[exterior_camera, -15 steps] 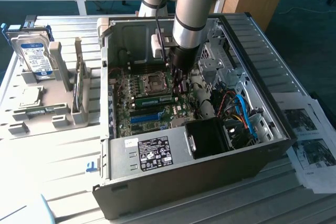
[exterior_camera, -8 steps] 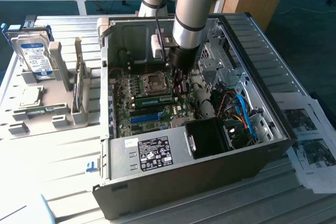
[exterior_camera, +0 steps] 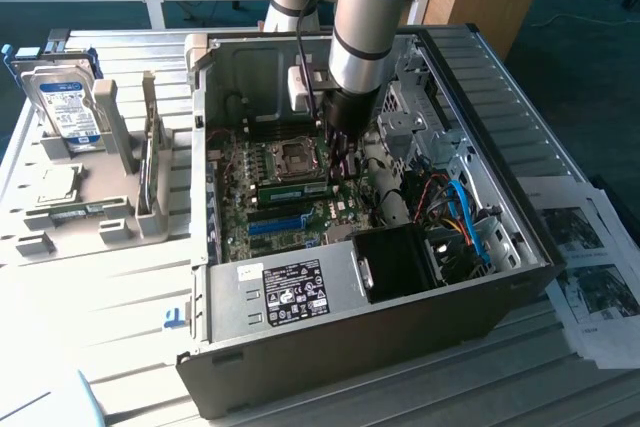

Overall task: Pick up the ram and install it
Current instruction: 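Press down the ram until it locks into place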

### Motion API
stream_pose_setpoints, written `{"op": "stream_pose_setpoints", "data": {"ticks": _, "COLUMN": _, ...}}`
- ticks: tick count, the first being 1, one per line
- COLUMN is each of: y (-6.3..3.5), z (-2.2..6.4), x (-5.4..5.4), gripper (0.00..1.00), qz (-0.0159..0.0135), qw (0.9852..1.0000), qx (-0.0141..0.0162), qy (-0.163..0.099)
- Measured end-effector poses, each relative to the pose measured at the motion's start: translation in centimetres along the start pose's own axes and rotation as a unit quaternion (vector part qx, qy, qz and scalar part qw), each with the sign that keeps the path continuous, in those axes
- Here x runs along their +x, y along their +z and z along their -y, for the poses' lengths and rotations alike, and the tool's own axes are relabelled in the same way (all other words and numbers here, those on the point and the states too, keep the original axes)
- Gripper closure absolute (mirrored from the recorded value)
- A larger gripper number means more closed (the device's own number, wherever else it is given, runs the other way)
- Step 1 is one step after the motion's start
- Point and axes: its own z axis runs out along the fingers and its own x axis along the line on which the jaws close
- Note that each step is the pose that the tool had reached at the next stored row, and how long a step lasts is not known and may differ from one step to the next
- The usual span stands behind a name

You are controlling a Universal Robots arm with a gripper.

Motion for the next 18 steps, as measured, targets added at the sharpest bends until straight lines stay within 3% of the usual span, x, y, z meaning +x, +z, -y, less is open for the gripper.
{"op": "stream_pose_setpoints", "data": {"ticks": 12, "y": 0.08, "z": 0.00, "x": 0.00, "gripper": 0.90, "qz": 0.0002, "qw": 1.0000, "qx": 0.0000, "qy": 0.000}}
{"op": "stream_pose_setpoints", "data": {"ticks": 18, "y": -0.33, "z": -0.01, "x": -0.02, "gripper": 0.90, "qz": 0.0001, "qw": 1.0000, "qx": 0.0000, "qy": 0.000}}
